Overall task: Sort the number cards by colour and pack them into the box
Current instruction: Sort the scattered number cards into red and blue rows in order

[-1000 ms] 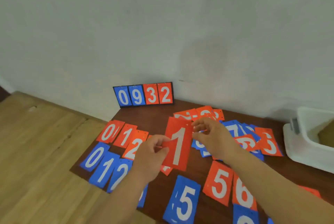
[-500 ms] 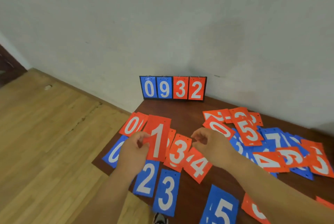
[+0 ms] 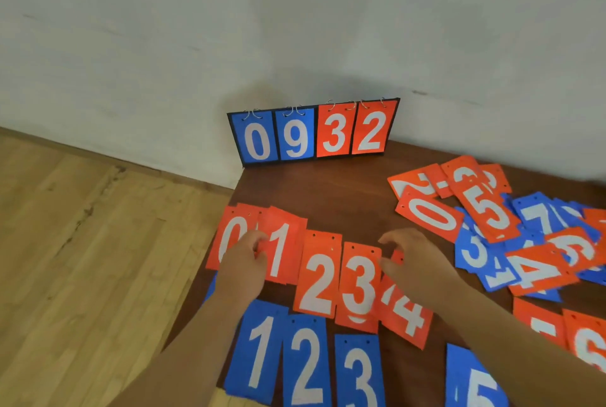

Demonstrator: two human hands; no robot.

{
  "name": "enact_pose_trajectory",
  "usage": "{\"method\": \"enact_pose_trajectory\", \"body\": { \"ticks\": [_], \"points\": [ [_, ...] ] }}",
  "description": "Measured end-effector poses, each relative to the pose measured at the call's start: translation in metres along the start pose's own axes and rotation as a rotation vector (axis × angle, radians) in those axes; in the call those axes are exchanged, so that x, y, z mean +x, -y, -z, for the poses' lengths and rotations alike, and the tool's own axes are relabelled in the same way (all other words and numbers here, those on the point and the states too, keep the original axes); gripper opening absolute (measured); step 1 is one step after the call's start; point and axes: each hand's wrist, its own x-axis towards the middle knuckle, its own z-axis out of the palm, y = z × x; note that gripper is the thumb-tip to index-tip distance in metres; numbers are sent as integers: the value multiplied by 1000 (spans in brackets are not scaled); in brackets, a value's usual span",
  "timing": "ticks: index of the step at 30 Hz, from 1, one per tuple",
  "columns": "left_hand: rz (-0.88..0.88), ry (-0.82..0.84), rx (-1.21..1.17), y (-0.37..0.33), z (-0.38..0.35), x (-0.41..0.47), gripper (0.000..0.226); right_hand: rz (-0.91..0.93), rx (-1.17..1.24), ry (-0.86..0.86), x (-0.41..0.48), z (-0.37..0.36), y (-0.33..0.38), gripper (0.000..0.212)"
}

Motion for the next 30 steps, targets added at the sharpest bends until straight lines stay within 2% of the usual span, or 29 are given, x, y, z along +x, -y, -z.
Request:
{"method": "enact_pose_trajectory", "body": {
  "ticks": [3, 6, 8, 14, 19, 23, 30],
  "points": [
    [-46, -9, 108, 2, -8, 5, 36, -34, 2, 2, 4, -7, -2, 40],
    [-101, -37, 393, 3, -12, 6, 34, -60, -13, 3, 6, -8, 1, 44],
    [-106, -49, 488, 1, -13, 4, 36, -69, -17, -1, 5, -6, 3, 46],
    [-167, -80, 446, -31, -6, -15, 44, -50, -26, -81, -12, 17, 0, 49],
    [-273, -103, 447, -85, -4, -37, 51, 6, -6, -176, -48, 60, -31, 50],
    [-373, -150, 446, -142, -14, -65, 52, 22, 21, -285, -79, 94, -77, 52],
    [-451, -199, 448, -224, -68, -136, 53, 35, 94, -389, -143, 142, -190, 53]
  ]
}}
